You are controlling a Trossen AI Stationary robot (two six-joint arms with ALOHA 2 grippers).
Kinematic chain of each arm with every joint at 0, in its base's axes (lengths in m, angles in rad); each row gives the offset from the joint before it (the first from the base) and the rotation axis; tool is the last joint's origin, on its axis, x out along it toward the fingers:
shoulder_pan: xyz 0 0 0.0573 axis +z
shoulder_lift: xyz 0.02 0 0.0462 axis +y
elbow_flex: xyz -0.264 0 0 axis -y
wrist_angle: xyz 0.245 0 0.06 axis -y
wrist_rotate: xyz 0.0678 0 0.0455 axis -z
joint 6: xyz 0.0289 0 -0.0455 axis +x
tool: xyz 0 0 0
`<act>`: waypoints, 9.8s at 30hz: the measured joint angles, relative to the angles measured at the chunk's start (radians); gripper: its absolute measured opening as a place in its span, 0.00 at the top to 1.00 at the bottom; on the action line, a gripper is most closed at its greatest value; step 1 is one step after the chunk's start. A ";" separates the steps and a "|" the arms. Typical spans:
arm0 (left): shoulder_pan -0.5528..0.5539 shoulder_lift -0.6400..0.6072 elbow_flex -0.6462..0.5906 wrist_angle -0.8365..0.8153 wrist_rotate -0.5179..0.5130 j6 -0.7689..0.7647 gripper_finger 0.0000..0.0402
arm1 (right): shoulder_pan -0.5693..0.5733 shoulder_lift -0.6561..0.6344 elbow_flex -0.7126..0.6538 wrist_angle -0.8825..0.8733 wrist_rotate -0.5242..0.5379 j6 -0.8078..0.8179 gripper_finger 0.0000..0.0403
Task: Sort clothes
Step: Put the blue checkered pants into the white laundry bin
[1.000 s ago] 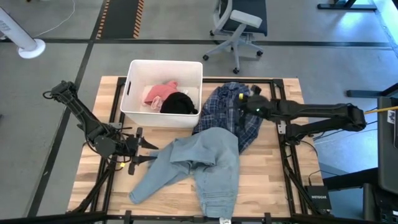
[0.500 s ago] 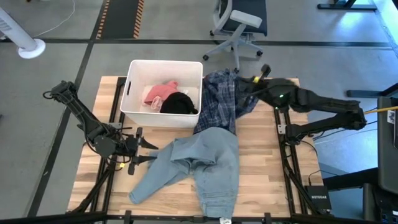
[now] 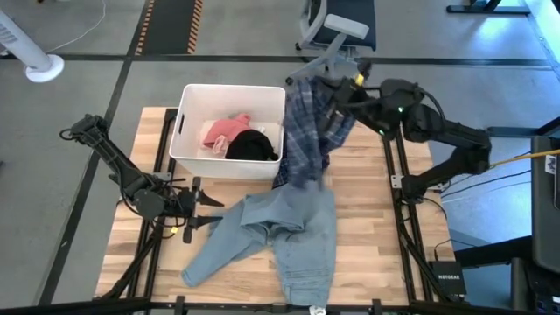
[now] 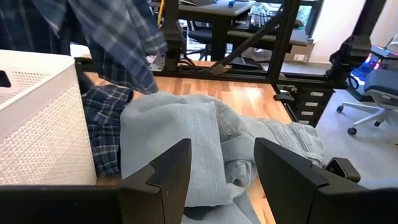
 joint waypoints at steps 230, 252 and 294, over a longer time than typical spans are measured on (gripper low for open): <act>0.149 0.002 0.000 -0.006 -0.003 0.069 0.57 | -0.396 0.185 -1.081 0.796 -0.485 -0.104 0.45; 0.173 0.002 0.000 -0.016 -0.002 0.021 0.57 | -0.394 0.362 -0.852 0.779 -0.549 -0.156 0.95; 0.218 0.011 0.000 -0.063 -0.026 0.052 0.57 | -0.309 0.765 0.147 0.229 -0.603 -0.053 0.81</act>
